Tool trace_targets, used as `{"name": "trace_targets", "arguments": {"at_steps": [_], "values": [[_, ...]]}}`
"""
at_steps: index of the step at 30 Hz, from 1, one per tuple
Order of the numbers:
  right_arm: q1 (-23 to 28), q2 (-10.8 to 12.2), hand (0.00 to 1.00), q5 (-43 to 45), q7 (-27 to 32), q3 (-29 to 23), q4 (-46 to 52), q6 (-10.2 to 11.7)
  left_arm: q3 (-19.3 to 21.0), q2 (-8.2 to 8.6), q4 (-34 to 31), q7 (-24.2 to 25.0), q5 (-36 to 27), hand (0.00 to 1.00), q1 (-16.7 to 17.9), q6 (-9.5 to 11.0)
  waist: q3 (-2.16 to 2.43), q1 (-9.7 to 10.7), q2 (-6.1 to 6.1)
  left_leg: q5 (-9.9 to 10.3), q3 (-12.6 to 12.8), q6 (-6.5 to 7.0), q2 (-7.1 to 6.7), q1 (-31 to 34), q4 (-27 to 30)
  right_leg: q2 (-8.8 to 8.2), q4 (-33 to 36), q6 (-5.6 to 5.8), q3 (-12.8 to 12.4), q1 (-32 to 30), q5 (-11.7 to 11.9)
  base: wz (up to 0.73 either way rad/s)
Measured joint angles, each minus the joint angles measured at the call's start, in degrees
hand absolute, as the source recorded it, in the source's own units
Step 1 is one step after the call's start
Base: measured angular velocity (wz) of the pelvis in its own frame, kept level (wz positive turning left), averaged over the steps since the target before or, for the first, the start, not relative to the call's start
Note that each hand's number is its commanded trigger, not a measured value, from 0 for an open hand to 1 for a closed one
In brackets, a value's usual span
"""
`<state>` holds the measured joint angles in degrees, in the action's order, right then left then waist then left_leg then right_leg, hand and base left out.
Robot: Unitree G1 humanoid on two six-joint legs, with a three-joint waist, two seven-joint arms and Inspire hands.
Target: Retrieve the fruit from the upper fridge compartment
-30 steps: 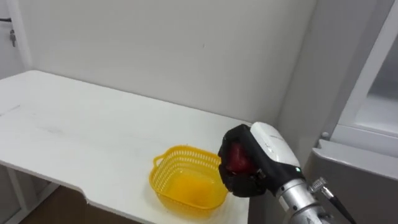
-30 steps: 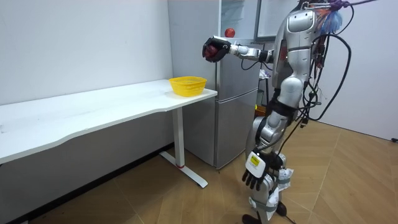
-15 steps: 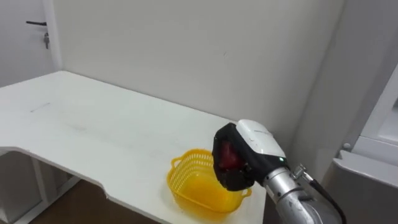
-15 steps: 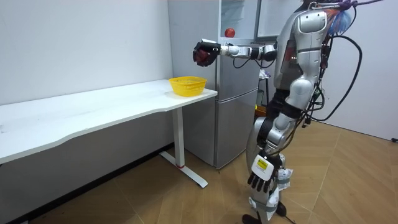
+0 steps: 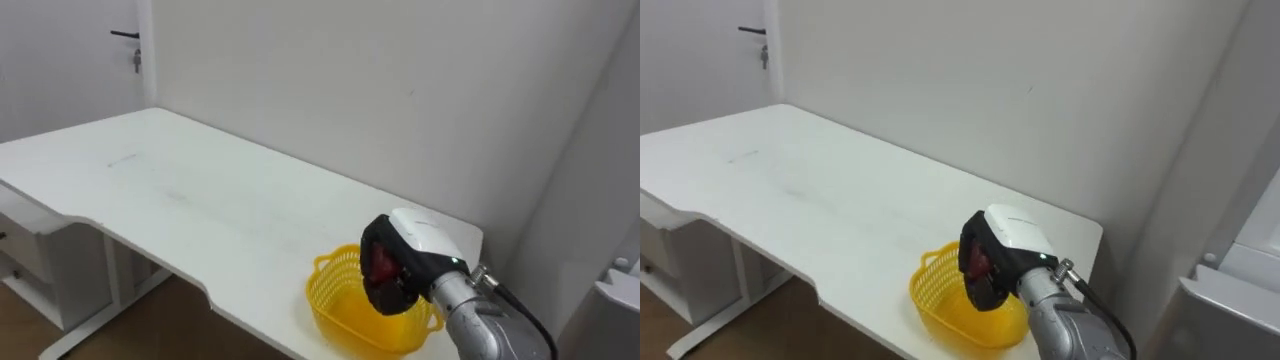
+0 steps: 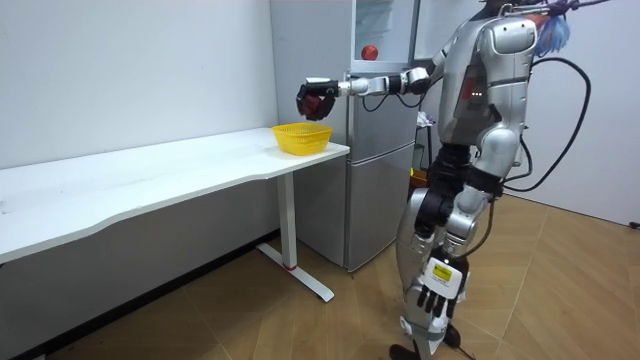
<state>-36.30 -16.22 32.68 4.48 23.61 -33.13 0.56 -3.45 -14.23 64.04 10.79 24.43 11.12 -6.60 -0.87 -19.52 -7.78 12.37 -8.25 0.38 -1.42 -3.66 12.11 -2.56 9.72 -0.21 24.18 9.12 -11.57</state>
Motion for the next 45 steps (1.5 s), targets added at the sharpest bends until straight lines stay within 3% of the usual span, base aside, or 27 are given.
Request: {"name": "trace_targets", "arguments": {"at_steps": [10,11,12,13,18,23,45], "values": [[-0.34,-0.15,1.00,-1.81,-0.53,0.08,-2.54,-0.57,0.02,-0.08,0.09,-0.27,0.01,0.00,0.45,-0.45,0.12,-1.08,0.08,-0.05,-2.09,0.10,-0.61,1.09,0.19,-0.34,0.03,0.45,2.01,-0.10,-0.30,0.11],[-0.34,-0.16,0.88,-1.82,-0.53,0.07,-3.14,-0.57,0.02,-0.13,0.09,-0.10,0.01,0.00,0.60,-0.52,0.13,-1.13,0.07,-0.06,-2.66,0.10,-0.74,1.19,0.30,-0.40,0.03,0.55,2.71,0.01,-0.36,0.22],[-0.34,-0.18,0.33,-1.82,-0.53,0.08,-3.56,-0.58,0.02,-0.19,0.08,-0.05,0.01,0.00,0.71,-0.52,0.18,-1.16,0.00,-0.06,-2.95,0.10,-0.82,1.24,0.52,-0.43,0.04,0.63,2.78,0.04,-0.42,0.22],[-0.37,-0.27,0.00,-1.83,-0.52,0.07,-4.67,-0.61,0.04,-0.22,0.05,-0.03,0.14,0.00,0.98,-0.55,0.31,-1.28,-0.18,-0.08,-3.29,0.10,-0.95,1.27,0.69,-0.49,0.04,0.77,2.80,0.04,-0.52,0.18],[-0.37,-0.92,0.00,-2.50,-0.52,0.07,-8.28,-0.69,0.16,-0.13,-0.44,-0.03,0.17,0.00,2.40,-0.71,0.40,-2.54,-0.35,-0.19,-4.03,0.27,-1.36,1.52,1.02,-0.76,0.03,0.86,2.93,0.07,-0.57,0.10],[-0.37,-1.04,0.00,-3.39,-0.51,0.13,-9.71,-0.60,0.38,0.00,-1.01,-0.02,0.11,0.00,2.95,-0.77,0.04,-3.03,-0.39,-0.23,-4.69,0.32,-1.51,1.96,0.61,-0.83,0.02,1.06,3.17,0.12,-0.69,0.05],[-0.37,-1.66,0.00,-5.52,-0.48,0.03,-10.09,-0.44,0.91,0.13,-4.78,-0.06,0.43,0.00,4.57,-0.47,-0.24,-2.78,-0.17,-0.33,-4.49,0.32,-1.49,1.94,0.52,-0.81,-0.09,1.08,2.88,-0.07,-0.71,0.00]]}}
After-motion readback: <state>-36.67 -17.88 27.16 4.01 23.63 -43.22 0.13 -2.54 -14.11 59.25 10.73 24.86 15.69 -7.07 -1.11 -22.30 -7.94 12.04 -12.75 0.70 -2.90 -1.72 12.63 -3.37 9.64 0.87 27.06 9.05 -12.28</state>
